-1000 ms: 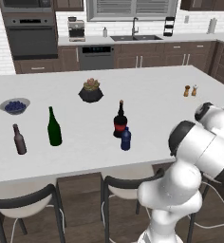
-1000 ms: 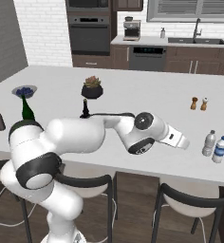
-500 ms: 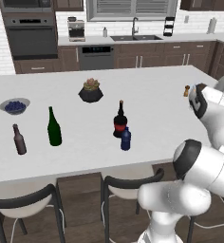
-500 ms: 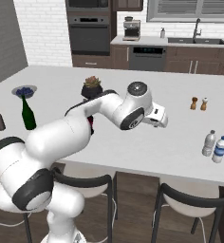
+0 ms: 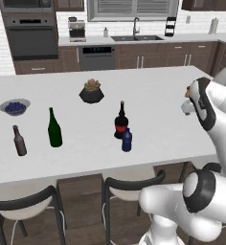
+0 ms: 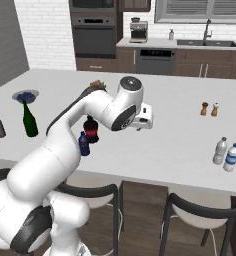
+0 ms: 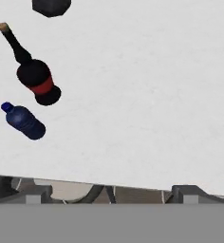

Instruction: Move the plastic bottles in the middle to the plastics group, and the glass bottles in the middle to the glass group.

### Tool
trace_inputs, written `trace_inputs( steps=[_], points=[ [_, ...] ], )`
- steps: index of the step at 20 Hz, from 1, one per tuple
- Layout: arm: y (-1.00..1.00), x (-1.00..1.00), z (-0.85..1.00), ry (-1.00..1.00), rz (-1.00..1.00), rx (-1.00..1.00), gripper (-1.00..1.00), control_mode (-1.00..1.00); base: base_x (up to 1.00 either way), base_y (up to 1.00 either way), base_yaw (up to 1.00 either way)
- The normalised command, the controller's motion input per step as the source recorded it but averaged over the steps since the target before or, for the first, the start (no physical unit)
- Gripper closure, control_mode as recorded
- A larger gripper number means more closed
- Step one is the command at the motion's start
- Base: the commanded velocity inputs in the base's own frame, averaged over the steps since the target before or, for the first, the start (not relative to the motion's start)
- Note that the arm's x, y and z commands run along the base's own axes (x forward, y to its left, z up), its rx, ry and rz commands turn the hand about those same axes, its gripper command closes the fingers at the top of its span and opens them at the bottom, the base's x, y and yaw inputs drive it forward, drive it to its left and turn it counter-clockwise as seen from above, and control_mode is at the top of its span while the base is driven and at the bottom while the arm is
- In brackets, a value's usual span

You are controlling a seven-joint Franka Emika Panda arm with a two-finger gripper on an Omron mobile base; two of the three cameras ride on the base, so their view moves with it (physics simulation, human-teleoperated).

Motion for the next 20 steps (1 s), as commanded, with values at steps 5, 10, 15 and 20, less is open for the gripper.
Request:
trace_inputs(
  steps=[5,10,15,20],
  points=[
    [0.91,-0.11,0.00,-0.05,0.03,0.00,-1.00,-1.00,0.00,0.00,0.00],
    [0.69,0.20,-0.17,-0.06,0.12,0.00,-1.00,-1.00,0.00,0.00,0.00],
    [0.63,0.00,-0.40,-0.02,0.13,0.00,-1.00,-1.00,0.00,0.00,0.00],
    [0.32,0.16,-0.21,-0.06,0.00,0.00,-1.00,-1.00,0.00,0.00,0.00]
  ],
)
